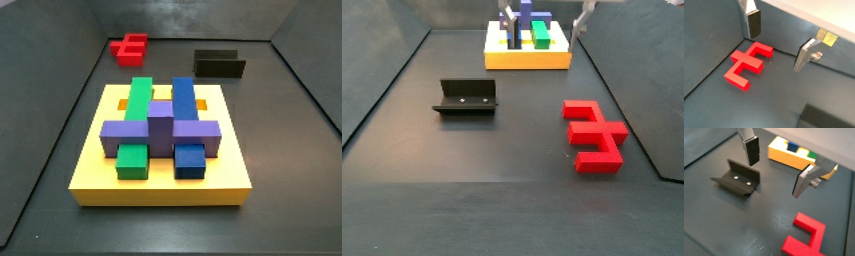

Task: Pick up the red object. Move up. Place the red object on the fixture. Regrasp the red object. Move to above the board. Insert the red object.
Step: Pick up the red object.

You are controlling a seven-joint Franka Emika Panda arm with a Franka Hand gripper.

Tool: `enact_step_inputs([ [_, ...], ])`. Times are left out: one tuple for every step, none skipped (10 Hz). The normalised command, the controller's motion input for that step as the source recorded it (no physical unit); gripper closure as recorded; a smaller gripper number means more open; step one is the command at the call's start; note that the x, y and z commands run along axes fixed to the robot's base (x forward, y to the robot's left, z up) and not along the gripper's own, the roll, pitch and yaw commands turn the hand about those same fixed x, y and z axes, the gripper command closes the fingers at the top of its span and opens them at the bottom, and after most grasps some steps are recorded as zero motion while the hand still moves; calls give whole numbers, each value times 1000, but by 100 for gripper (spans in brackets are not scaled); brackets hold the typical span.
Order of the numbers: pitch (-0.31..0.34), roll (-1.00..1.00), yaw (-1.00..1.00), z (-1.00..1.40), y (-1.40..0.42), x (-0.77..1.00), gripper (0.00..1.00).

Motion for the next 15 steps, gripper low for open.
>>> enact_step_inputs([
  [10, -10, -949, -329, 0, -154, 0],
  [0, -21, -866, -449, 26, -329, 0],
  [-80, -60, -763, -531, 60, -497, 0],
  [-87, -81, -649, -457, 111, -629, 0],
  [-87, -76, -646, -446, 131, -640, 0],
  [-87, -77, -649, -443, 134, -637, 0],
  [-86, -77, -649, -449, 131, -634, 0],
  [-87, -79, -651, -449, 137, -634, 0],
  [-93, -81, -674, -437, 111, -597, 0],
  [-107, -67, -697, -391, 97, -546, 0],
  [-157, -64, -706, -269, 86, -454, 0],
  [-284, -123, -643, -40, 89, -317, 0],
  [-321, -127, -629, 0, 117, -234, 0],
  [-323, -113, -631, 0, 126, -234, 0],
  [-309, -89, -637, 0, 129, -257, 0],
])
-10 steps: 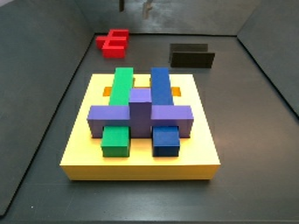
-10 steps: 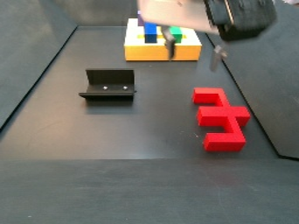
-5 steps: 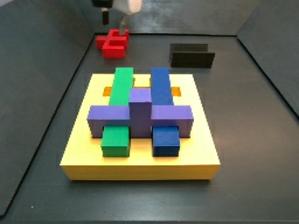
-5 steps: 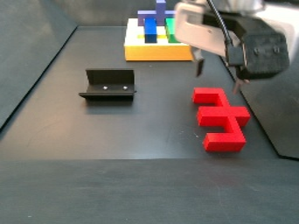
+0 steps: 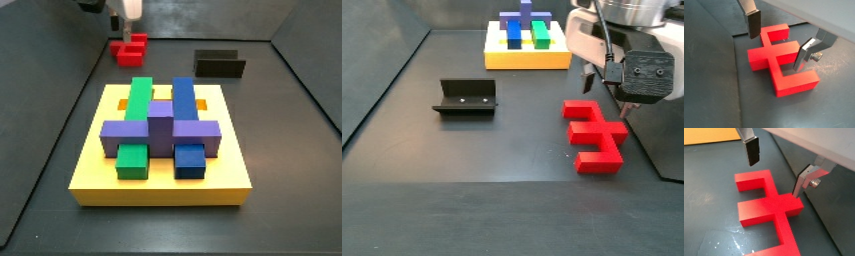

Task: Pick up the red object. Move up. Place the red object on the fixture. Regrasp the red object. Move to above the board. Insert the red object.
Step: Pick up the red object.

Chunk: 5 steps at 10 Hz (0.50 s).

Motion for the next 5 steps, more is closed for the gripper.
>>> enact_step_inputs([
  [-309, -94, -594, 0, 166, -277, 0],
  [-294, -103, -520, -40, 226, -349, 0],
  [-267, -64, -551, -86, 231, -354, 0],
  [-240, -30, -560, -151, 271, -317, 0],
  [-189, -27, -554, -220, 334, -177, 0],
])
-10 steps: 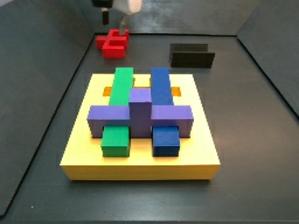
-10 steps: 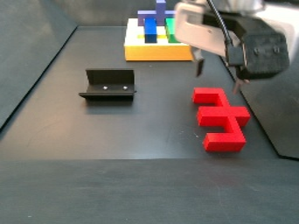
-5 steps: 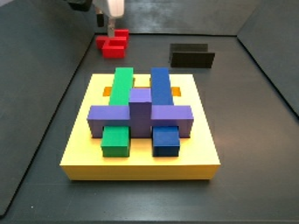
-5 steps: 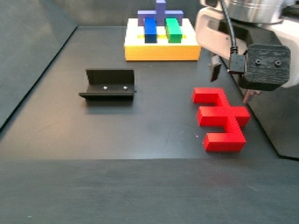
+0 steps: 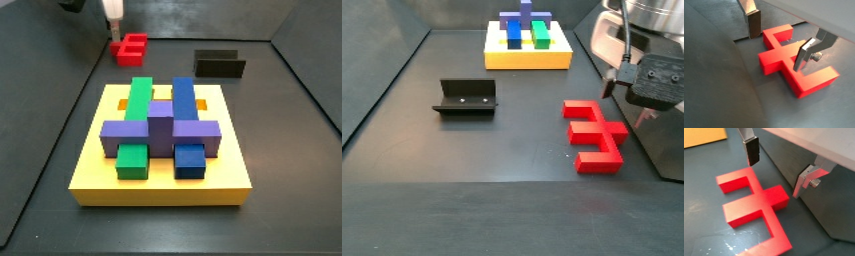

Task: Pick up the red object. Move up. Place the red object on the fixture. Regrasp the red object. Move to above the board. Insert the red object.
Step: Pick up the red object.

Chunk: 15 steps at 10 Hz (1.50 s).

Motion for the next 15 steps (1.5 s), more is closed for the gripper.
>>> enact_step_inputs([
  [-150, -31, -534, -177, 369, -149, 0],
  [-34, 0, -331, -191, 311, 9, 0],
  [0, 0, -246, -209, 183, 209, 0],
  [41, 0, -531, -54, 74, 291, 0],
  [46, -56, -637, 0, 57, 277, 0],
  [0, -104, -729, 0, 40, 106, 0],
  [0, -116, -683, 0, 0, 0, 0],
  [0, -64, -637, 0, -11, -109, 0],
  [-49, -67, -403, -46, 0, -71, 0],
  [-96, -73, -163, -143, 0, 0, 0],
  [-106, -53, -103, -203, 0, 0, 0],
  [-111, -51, -37, -246, 0, 0, 0],
  [-131, -40, 0, -329, -17, -9, 0],
  [-151, -57, 0, -346, -31, -14, 0],
  [-129, -53, -111, -274, -37, -100, 0],
])
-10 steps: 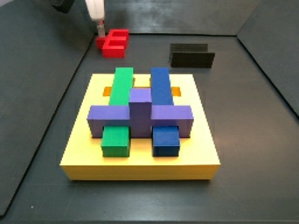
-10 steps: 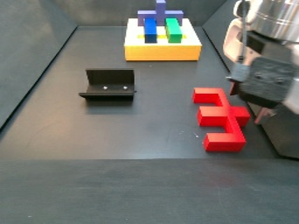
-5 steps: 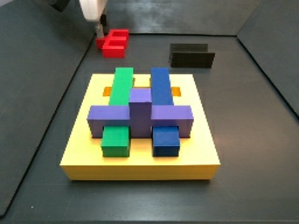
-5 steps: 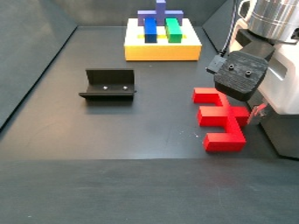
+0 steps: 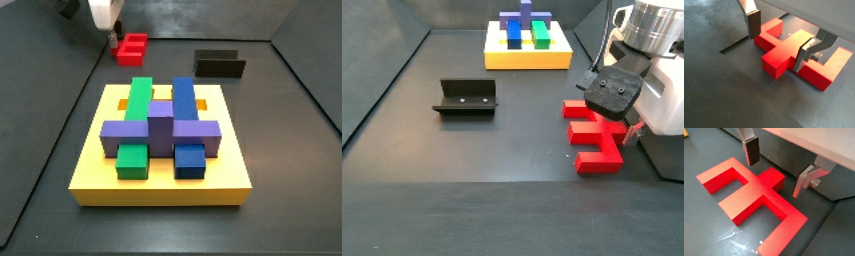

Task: Pick up the red object. Move up. Place the red object on the fixture. Regrasp the red object. Move to above the board. Insert the red object.
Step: Pick up the red object.

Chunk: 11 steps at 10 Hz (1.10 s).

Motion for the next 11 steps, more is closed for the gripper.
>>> enact_step_inputs([
  [-110, -40, -171, -306, -77, -51, 0],
  [-120, -49, -151, -320, -91, -100, 0],
  [-121, -59, -151, -283, -51, -46, 0],
  [-119, -79, -109, -286, 0, 0, 0],
  [-114, -113, -94, -231, 100, 0, 0],
  [-131, -110, -60, -154, 63, 0, 0],
  [-124, -87, -31, -63, 37, 0, 0],
  [-63, -50, 0, 0, 40, 0, 0],
  [0, 4, 0, 0, 0, 0, 0],
  [0, 0, 0, 0, 0, 0, 0],
  [0, 0, 0, 0, 0, 0, 100],
])
